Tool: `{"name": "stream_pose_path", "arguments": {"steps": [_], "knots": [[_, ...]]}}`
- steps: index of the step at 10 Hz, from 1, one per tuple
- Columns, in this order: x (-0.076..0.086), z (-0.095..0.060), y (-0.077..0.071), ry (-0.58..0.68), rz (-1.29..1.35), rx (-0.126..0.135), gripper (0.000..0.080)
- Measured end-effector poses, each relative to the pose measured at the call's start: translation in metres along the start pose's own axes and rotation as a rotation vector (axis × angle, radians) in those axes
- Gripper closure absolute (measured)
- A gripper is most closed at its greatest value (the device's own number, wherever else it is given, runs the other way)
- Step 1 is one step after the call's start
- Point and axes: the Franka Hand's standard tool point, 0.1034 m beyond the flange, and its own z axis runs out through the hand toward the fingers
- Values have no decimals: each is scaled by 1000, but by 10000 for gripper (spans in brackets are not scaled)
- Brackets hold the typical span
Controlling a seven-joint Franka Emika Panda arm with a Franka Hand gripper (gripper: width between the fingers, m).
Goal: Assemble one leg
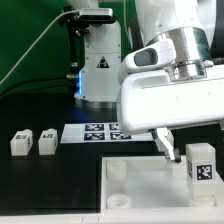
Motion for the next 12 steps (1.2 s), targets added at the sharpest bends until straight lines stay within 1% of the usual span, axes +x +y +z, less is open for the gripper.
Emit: {"name": "stream_pose_path", "arguments": {"steps": [7,8,9,10,12], "knots": [[-1,0,0,-6,1,1,151],[-1,0,-2,-107,17,26,151],[7,-5,0,-141,23,34,151],[5,-4,-1,-228,42,54,151],[4,-3,-2,-250,47,59,151]]}}
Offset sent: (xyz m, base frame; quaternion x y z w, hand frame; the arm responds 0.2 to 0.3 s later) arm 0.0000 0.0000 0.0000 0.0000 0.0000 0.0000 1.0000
